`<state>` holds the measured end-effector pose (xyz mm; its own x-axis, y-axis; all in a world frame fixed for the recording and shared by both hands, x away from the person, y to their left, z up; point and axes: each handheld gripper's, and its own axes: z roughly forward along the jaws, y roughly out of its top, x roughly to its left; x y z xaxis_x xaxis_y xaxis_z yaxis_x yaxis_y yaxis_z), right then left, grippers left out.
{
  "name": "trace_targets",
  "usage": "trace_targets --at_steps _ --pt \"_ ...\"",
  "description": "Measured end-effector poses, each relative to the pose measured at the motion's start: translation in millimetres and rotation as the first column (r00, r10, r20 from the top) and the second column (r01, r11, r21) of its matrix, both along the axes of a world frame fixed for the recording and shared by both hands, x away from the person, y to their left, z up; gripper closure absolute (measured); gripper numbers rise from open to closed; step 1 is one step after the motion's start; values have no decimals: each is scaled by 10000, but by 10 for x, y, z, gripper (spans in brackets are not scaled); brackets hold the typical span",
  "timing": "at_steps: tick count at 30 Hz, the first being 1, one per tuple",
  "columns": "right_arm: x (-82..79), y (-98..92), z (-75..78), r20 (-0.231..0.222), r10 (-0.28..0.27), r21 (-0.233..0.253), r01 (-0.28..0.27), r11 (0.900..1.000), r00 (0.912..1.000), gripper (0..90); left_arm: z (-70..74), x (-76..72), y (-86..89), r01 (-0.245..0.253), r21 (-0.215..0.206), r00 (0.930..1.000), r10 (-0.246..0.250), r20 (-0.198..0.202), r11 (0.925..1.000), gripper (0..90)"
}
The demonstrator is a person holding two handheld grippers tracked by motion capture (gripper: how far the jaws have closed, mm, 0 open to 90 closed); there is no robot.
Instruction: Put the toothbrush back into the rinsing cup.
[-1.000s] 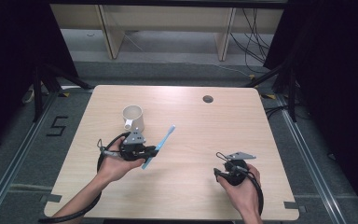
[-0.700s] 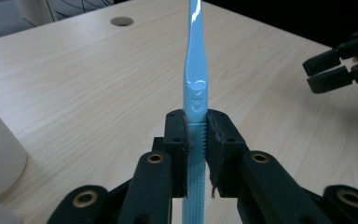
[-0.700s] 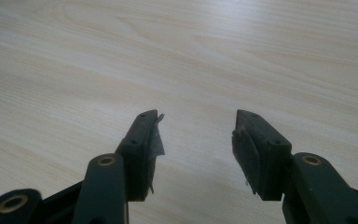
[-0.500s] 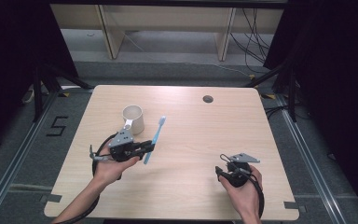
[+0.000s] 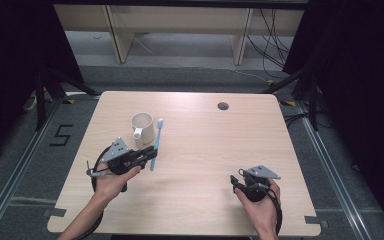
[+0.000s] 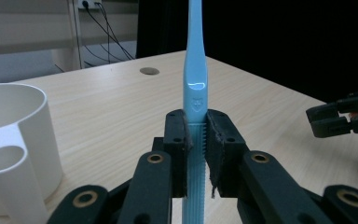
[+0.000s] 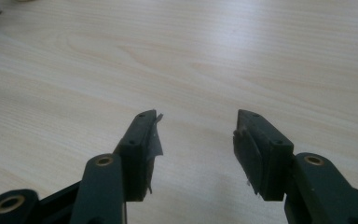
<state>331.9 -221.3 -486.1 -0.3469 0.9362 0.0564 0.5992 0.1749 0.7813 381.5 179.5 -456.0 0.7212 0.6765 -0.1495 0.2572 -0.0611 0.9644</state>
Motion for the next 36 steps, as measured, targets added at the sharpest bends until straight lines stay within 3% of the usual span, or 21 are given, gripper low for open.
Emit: trace_targets --at_steps 6,7,8,10,11,12,15,20,21,23,25,28,29,31,32,33,34,36 --pt "-4 -21 -36 312 -145 376 133 9992 9994 496 16 0 66 -151 -362 9997 158 202 9992 783" --pt "-31 -1 -28 87 -472 591 466 9972 9988 496 19 0 74 -168 -380 9996 175 203 9991 783" --pt "-8 -24 -50 480 -324 425 303 9986 9983 496 21 2 84 -190 -416 9995 200 247 9990 783" --pt "-13 -38 -54 528 -195 421 173 9990 9984 496 26 8 101 -272 -508 9991 287 303 9983 783" --pt "-31 -10 -62 362 -454 778 425 9961 9983 496 30 12 111 -313 -555 9988 334 366 9980 783" --pt "-6 -44 -79 796 -222 402 191 9990 9966 496 34 15 115 -340 -661 9985 367 402 9972 783" --pt "-27 -30 -96 619 -433 671 391 9970 9971 496 60 21 138 -450 -718 9977 485 481 9964 783" --pt "-21 -61 -109 1236 -141 405 92 9991 9922 495 93 36 156 -473 -974 9961 543 702 9941 783" --pt "-19 -60 -115 1448 -172 438 109 9990 9893 495 101 31 164 -524 -922 9959 588 686 9944 783" --pt "-33 -54 -116 1442 -161 651 68 9979 9894 495 105 38 181 -554 -974 9950 631 776 9937 783" --pt "-21 -52 -146 1858 -73 680 -54 9977 9826 494 107 41 205 -627 -1001 9946 705 765 9930 783" --pt "-67 -37 -170 1738 -429 824 288 9962 9838 490 110 57 226 -650 -1107 9937 744 839 9917 783" --pt "-48 -58 -185 2070 -252 444 163 9989 9780 488 105 72 222 -575 -1276 9931 699 943 9902 783" --pt "-42 -57 -200 2239 -79 439 -20 9990 9746 485 117 73 233 -658 -1123 9932 759 877 9915 783" --pt "-41 -56 -201 2281 -109 452 6 9990 9736 484 114 86 226 -609 -1245 9928 729 946 9903 783" --pt "-45 -60 -197 2245 -113 381 28 9993 9744 484 125 80 234 -694 -1079 9931 790 871 9917 783" --pt "-53 -46 -196 2142 -150 706 -1 9975 9767 484 126 87 231 -682 -1139 9928 788 905 9911 783" --pt "-62 -62 -184 2212 -148 461 47 9989 9751 484 136 93 233 -719 -1137 9922 827 931 9909 783"
